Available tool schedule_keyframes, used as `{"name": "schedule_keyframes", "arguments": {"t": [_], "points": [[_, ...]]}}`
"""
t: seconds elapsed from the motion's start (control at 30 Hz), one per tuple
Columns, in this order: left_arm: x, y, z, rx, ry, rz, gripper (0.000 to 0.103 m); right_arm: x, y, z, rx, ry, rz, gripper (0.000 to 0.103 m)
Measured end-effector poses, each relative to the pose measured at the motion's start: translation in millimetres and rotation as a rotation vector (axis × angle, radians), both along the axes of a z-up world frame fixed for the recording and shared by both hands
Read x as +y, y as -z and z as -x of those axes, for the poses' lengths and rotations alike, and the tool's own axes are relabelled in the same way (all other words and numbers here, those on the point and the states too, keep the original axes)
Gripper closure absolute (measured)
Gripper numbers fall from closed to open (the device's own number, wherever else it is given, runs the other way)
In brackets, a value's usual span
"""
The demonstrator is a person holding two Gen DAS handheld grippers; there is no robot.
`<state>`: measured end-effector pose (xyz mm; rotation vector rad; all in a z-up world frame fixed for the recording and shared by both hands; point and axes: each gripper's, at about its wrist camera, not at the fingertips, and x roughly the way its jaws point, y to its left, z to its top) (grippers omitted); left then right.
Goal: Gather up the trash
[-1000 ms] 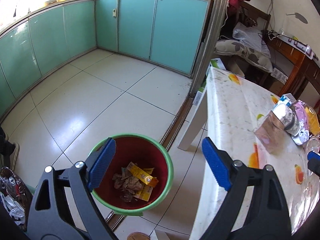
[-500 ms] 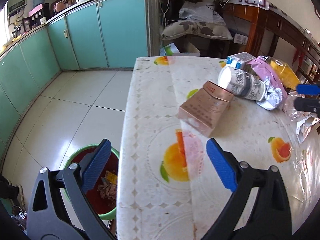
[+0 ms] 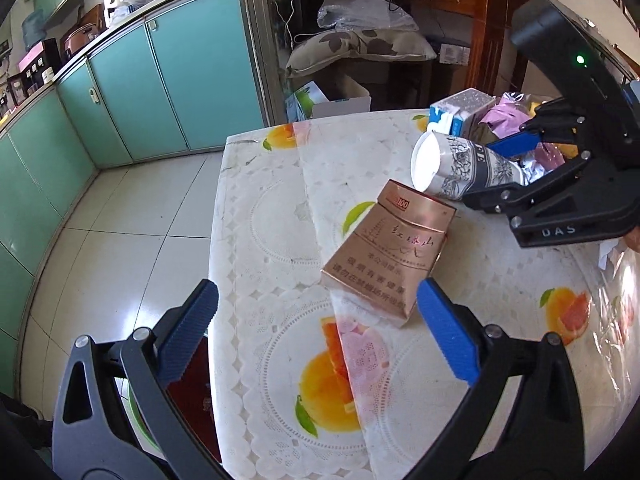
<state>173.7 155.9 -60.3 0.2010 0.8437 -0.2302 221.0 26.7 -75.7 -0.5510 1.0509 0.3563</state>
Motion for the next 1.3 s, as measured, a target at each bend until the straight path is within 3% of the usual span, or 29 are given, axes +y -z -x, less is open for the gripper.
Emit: {"name": "schedule_keyframes", "arguments": {"t": [0.1,0.23,0.33,0.43,0.6,0.8,0.93,1.0,1.07,1.3], "points": [[6.9,2.4,-4.2,0.005,-0.022,0.003,0.005,-4.0,-4.6,-1.2,0.018,0.013,-0.061,0.063],[16.1,4.2,-9.5,0.034,-0.026,0.084,0.005,-20.5,-34.7,15.9,-0.016,0.055,-0.224,0.065],[11.3,4.4,-5.3,0.031,0.017,0.110,0.005,-45.0,-64.2,42.1,-0.053,0.130,-0.392,0.065],[-2.7,4.1,-2.8,0.031,0.083,0.118,0.005,-65.4,-80.9,82.6,-0.120,0.180,-0.499,0.065],[-25.7,9.2,-19.3,0.047,0.122,0.025,0.005,-87.3,-72.6,138.6,-0.108,0.288,-0.664,0.065],[-35.4,15.0,-39.3,0.109,0.124,0.013,0.005,-98.7,-46.8,175.5,-0.013,0.409,-0.831,0.064],[-40.5,18.3,-40.9,0.140,0.133,0.024,0.010,-94.5,-49.7,191.5,-0.020,0.432,-0.852,0.064],[-42.3,20.1,-39.2,0.148,0.131,0.023,0.024,-90.6,-57.3,203.3,-0.057,0.437,-0.853,0.064],[-41.7,20.1,-35.5,0.139,0.132,0.032,0.032,-84.9,-64.1,210.9,-0.082,0.433,-0.850,0.064],[-31.6,4.7,-16.7,0.105,0.100,0.088,0.039,-63.6,-77.3,225.7,-0.133,0.404,-0.810,0.064]]}}
